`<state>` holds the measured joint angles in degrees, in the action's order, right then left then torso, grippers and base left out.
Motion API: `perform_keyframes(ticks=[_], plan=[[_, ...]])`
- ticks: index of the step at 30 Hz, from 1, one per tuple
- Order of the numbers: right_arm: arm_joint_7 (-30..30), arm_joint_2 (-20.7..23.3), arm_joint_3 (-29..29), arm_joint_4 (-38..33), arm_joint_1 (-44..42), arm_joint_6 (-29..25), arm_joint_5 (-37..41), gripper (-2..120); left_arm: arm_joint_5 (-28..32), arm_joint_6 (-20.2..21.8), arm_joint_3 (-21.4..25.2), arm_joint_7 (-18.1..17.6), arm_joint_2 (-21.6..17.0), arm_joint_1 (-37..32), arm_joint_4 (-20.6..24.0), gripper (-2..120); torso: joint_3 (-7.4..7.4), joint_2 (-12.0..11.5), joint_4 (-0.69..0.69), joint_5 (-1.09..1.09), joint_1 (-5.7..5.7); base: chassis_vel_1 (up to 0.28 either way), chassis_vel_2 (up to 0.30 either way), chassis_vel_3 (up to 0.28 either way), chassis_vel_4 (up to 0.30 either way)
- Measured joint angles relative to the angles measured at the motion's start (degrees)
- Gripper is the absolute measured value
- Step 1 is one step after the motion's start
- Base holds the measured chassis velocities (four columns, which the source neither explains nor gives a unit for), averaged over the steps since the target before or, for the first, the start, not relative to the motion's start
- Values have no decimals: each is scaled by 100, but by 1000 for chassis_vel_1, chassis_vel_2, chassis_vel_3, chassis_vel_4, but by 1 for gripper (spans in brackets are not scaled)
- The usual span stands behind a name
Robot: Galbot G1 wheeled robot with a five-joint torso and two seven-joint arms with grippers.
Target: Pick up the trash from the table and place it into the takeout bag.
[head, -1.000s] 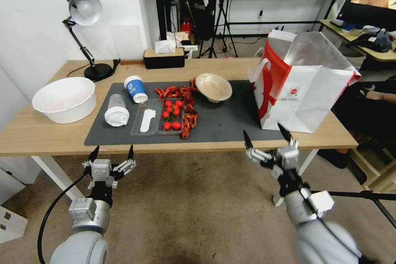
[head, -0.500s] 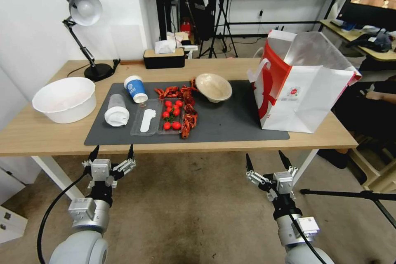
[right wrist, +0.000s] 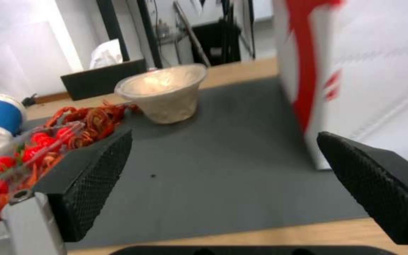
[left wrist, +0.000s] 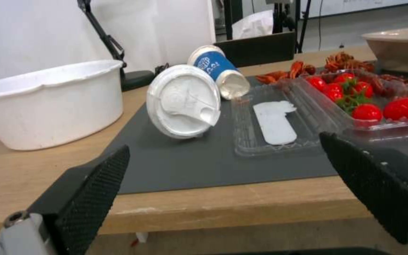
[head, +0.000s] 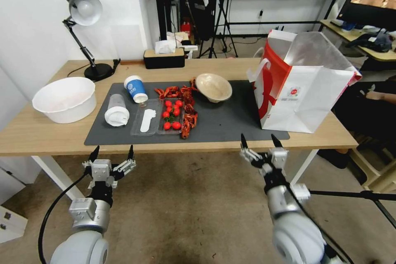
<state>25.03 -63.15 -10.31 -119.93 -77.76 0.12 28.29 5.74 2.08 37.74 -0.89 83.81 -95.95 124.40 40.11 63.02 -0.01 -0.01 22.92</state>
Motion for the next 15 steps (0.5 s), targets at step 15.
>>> perform_keyframes(ticks=[15], plan=[[637,-530,827,1442,2558,421,2588,96,-52,-23,48,2,36,-91,44,100,0,0,0,0,0,0,0,0,0]])
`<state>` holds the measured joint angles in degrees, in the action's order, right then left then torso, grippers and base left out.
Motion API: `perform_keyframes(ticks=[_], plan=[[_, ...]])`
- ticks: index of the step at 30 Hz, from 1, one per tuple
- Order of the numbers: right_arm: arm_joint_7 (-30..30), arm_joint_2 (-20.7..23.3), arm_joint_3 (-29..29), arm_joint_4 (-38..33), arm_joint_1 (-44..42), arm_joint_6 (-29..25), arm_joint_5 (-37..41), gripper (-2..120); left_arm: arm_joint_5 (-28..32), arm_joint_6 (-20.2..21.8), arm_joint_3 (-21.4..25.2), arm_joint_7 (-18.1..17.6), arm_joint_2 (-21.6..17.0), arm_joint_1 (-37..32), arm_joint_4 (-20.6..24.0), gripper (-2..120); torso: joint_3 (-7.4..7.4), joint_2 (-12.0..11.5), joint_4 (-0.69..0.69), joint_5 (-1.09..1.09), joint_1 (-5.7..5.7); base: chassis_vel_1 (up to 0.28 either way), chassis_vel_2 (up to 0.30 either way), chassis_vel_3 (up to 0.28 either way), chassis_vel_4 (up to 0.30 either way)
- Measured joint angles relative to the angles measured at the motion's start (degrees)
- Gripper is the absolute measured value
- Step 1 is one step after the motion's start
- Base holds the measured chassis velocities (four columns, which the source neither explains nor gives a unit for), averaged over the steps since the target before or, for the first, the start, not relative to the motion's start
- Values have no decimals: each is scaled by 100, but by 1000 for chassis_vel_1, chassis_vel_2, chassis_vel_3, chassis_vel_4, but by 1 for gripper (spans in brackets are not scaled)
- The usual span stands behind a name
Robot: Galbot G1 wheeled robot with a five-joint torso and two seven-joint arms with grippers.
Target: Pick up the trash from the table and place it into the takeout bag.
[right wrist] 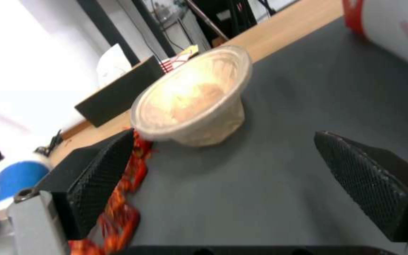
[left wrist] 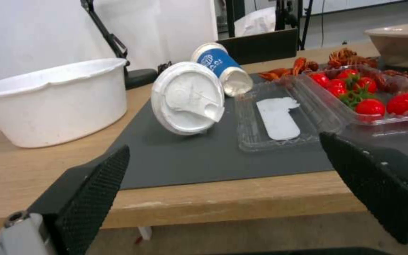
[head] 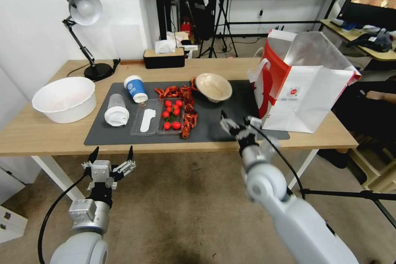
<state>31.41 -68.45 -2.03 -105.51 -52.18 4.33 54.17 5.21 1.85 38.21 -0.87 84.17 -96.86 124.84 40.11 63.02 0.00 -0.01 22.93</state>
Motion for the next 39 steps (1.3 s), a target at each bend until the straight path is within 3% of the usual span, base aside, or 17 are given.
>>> perform_keyframes(ticks=[11,28,39], plan=[[432,-385,174,694,916,215,710,92,-15,-49,21,-3,52,-8,-20,100,0,0,1,1,0,0,0,0,0],[666,-721,210,1388,1396,424,1096,80,-3,-106,54,-19,36,3,-108,100,0,0,0,1,0,0,0,0,0],[810,-731,178,1435,1410,550,1176,49,-3,-123,36,-20,34,15,-160,100,-1,1,1,1,-1,0,0,0,0]])
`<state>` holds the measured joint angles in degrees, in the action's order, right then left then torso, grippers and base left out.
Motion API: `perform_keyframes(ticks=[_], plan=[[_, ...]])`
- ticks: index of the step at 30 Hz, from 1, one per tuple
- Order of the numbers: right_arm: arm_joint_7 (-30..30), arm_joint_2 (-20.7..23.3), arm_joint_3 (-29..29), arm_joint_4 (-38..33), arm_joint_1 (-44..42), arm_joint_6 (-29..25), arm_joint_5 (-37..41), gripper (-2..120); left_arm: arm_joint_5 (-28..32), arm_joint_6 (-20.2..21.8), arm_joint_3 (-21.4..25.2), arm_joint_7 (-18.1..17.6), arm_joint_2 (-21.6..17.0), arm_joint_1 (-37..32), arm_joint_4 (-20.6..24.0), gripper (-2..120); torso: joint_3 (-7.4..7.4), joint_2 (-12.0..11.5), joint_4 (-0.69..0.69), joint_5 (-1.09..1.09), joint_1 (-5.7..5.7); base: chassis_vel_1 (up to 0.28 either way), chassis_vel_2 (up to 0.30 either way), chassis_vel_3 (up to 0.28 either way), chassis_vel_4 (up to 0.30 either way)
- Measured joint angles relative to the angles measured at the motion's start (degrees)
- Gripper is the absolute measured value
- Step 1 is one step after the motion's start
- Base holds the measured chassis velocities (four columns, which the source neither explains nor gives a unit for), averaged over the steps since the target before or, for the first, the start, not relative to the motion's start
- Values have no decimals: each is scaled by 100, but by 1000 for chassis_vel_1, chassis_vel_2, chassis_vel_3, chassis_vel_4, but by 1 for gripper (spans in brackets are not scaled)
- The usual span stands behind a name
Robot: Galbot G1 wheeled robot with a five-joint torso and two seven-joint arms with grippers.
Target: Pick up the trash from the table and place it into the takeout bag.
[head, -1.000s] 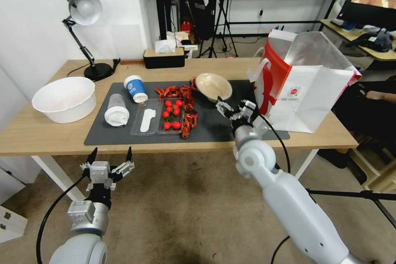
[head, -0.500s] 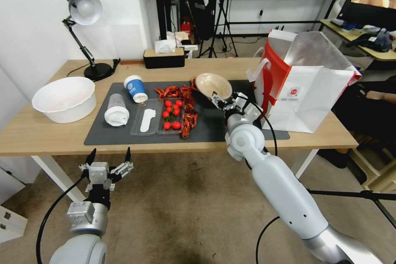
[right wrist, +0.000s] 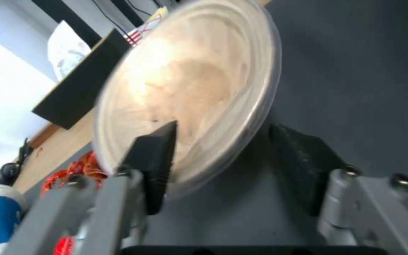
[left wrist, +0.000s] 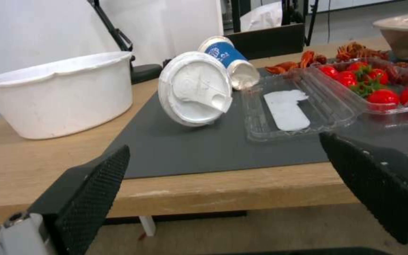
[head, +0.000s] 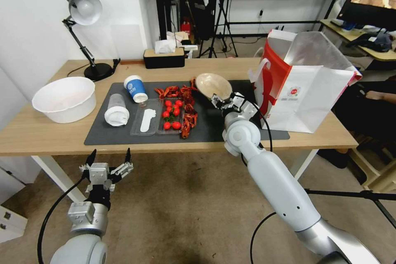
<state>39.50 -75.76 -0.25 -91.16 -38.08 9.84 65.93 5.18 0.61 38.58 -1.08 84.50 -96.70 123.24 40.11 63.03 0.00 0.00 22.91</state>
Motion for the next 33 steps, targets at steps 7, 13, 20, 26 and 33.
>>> perform_keyframes(ticks=[7,13,20,26,33], plan=[[125,17,-38,-3,-20,77,65,21,0,-15,-8,0,-5,-9,4,100,-1,0,-1,1,0,0,0,0,0],[124,83,-63,-114,-67,75,44,3,-3,-35,-16,0,-1,-20,5,100,-1,0,-1,1,0,0,0,0,0],[-106,208,-146,-347,-113,-105,-27,0,-15,-41,-23,1,2,-32,20,100,0,0,1,1,0,0,0,0,0],[-1313,523,-298,-915,-66,-865,15,0,-29,-44,-31,4,7,-38,52,100,0,0,0,1,0,0,0,0,0],[-2159,771,-522,-1334,-13,-1061,105,0,-48,-44,-44,6,16,-35,51,100,0,0,0,1,0,0,0,0,0]])
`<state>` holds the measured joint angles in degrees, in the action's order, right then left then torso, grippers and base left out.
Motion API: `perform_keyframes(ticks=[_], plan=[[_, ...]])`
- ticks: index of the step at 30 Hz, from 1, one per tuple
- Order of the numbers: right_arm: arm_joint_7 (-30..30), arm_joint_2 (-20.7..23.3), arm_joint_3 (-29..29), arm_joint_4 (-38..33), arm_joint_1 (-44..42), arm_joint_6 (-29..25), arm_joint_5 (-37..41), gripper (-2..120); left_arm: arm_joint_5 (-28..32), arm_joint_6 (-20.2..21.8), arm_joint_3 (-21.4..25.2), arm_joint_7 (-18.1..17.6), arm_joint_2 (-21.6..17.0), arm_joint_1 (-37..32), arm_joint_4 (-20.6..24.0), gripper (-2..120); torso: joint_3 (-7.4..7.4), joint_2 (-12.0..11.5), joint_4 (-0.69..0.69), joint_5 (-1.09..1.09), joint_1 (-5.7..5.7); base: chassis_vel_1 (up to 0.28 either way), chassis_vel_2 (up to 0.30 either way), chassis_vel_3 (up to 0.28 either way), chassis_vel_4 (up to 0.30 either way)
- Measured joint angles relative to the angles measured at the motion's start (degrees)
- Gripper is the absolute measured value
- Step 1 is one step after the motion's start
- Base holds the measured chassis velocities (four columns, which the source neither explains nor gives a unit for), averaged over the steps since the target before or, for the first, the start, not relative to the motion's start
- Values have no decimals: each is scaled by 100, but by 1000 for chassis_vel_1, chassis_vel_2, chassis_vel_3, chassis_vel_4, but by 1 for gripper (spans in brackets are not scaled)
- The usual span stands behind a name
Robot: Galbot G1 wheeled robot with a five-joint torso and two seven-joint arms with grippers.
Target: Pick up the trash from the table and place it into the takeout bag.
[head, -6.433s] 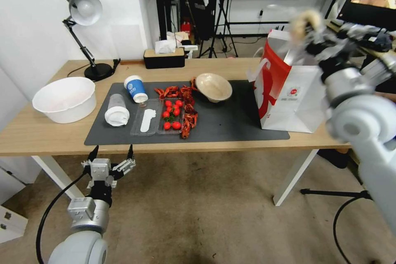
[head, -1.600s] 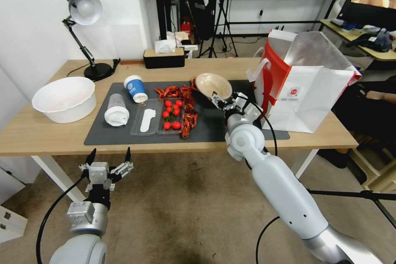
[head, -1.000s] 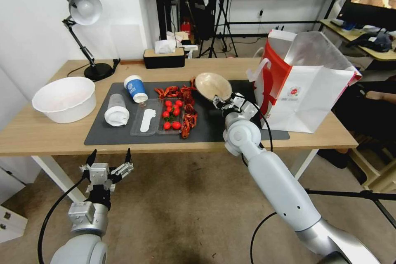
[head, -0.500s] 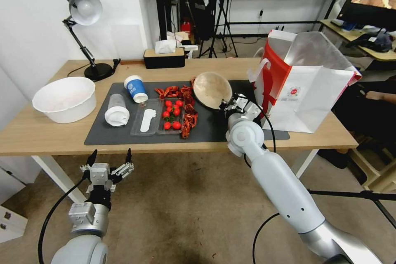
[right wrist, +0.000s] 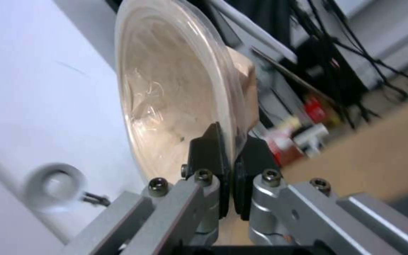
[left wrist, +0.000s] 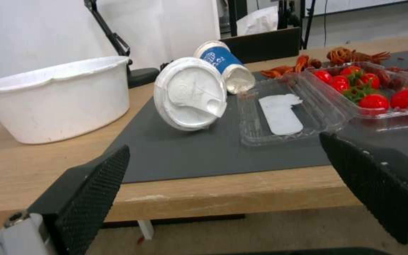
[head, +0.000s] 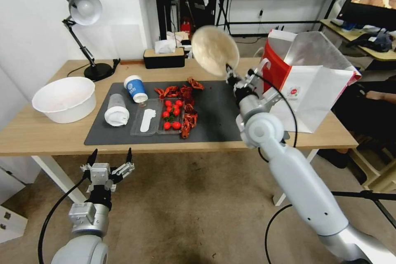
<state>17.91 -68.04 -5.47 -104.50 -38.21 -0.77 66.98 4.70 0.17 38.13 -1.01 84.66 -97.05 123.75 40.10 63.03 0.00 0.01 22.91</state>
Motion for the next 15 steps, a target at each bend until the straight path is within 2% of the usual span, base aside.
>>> perform_keyframes(ticks=[4,9,14,15], plan=[[-46,170,-365,-303,129,70,-176,0,-24,0,-8,2,8,2,-18,100,0,0,0,0,1,0,0,0,0],[182,498,-878,-442,319,387,-847,0,-58,0,-19,2,13,7,-41,100,0,0,0,0,0,0,0,0,0],[814,869,-1396,-535,313,1167,-1395,0,-90,-1,-59,4,19,16,-51,100,0,0,0,1,0,0,0,0,0],[814,869,-1396,-535,313,1167,-1395,0,-90,-1,-59,4,19,16,-51,100,0,0,0,1,0,0,0,0,0]])
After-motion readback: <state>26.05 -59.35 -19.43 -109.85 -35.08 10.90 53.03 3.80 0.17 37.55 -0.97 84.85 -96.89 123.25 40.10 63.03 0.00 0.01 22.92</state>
